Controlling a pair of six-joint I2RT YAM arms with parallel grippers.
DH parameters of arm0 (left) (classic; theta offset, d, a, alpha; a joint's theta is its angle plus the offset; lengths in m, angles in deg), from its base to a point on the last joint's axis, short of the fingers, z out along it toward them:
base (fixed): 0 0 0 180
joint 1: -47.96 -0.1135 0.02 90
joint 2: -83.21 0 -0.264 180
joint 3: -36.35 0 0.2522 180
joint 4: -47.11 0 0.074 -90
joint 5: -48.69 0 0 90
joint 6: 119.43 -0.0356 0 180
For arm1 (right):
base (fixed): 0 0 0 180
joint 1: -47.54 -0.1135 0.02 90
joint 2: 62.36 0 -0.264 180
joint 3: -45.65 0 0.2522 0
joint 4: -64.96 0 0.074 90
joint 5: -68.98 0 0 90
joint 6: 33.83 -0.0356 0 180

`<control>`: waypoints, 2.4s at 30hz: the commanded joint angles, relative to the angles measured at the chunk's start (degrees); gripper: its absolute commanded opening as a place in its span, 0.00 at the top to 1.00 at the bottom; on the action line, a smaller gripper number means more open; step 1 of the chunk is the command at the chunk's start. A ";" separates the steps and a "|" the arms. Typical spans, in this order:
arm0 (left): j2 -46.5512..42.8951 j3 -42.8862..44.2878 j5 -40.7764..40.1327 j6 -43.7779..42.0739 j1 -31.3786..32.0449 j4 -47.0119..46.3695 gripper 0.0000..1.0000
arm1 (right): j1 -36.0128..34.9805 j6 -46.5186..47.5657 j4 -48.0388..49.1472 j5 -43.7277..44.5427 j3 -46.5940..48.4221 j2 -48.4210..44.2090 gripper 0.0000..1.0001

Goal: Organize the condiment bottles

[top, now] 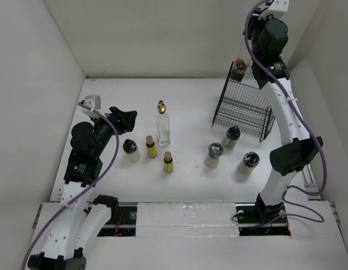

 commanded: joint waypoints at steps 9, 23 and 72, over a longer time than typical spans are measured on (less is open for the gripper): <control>0.33 0.37 1.02 -0.74 0.18 -3.14 0.31 | 4.41 -0.48 3.52 0.47 4.54 1.90 0.98; 0.33 0.37 0.41 -0.74 0.18 -3.14 0.31 | 4.95 -1.01 7.56 -0.06 5.60 7.00 0.98; 1.39 0.46 -0.30 0.57 -0.88 -3.14 0.30 | 7.76 -1.54 10.90 -7.26 -16.38 -1.08 0.00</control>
